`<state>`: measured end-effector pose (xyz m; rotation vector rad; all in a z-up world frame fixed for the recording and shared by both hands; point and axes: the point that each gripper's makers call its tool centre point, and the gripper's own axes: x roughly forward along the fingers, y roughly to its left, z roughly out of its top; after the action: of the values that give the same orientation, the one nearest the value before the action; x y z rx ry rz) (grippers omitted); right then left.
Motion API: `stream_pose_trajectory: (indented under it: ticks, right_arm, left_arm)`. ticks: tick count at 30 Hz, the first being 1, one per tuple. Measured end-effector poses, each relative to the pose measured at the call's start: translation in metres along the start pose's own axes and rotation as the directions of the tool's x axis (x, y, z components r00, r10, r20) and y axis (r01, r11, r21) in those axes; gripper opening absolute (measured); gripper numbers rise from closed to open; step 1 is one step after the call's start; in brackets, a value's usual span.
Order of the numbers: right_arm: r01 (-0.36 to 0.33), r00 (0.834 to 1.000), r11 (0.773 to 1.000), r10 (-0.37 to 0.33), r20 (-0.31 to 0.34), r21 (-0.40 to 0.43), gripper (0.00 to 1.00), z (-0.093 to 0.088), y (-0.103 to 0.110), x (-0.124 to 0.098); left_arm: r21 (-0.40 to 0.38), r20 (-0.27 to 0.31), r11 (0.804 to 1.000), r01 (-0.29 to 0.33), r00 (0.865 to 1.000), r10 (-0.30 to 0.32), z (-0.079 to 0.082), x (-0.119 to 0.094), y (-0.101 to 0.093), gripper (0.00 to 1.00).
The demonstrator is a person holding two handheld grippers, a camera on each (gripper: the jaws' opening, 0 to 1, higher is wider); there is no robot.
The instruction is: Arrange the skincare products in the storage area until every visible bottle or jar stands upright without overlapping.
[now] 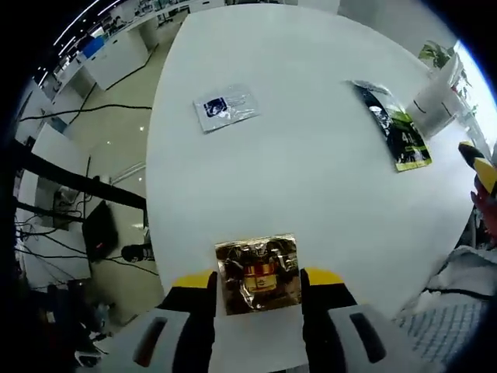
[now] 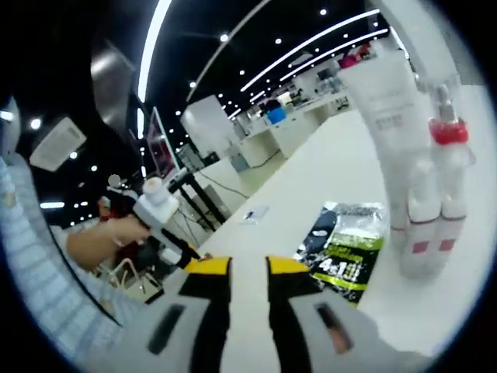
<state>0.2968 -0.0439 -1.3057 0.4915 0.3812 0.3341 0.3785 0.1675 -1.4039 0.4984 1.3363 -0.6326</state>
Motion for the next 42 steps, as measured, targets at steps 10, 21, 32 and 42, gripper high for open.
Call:
stream_pose_trajectory:
  ticks: [10, 21, 32, 42]
  right_arm:
    - [0.030, 1.000, 0.999, -0.030, -0.007, 0.028, 0.15, -0.005, -0.010, -0.009]
    - [0.055, 0.998, 0.998, -0.055, 0.000, 0.033, 0.14, -0.002, -0.017, -0.012]
    - [0.065, 0.998, 0.997, -0.065, -0.006, 0.052, 0.12, -0.009, -0.018, -0.014]
    - [0.079, 0.997, 0.995, -0.078, -0.014, 0.054, 0.11, -0.011, -0.020, -0.016]
  left_arm:
    - [-0.003, -0.056, 1.000, 0.000, 0.998, 0.000, 0.000, -0.001, 0.002, 0.40]
    - [-0.005, -0.089, 1.000, -0.005, 0.996, 0.005, 0.001, 0.001, 0.005, 0.40]
    - [-0.013, -0.128, 1.000, -0.007, 0.992, 0.005, 0.000, 0.001, 0.006, 0.40]
    - [0.008, -0.125, 1.000, 0.002, 0.992, -0.001, -0.001, 0.002, 0.006, 0.41]
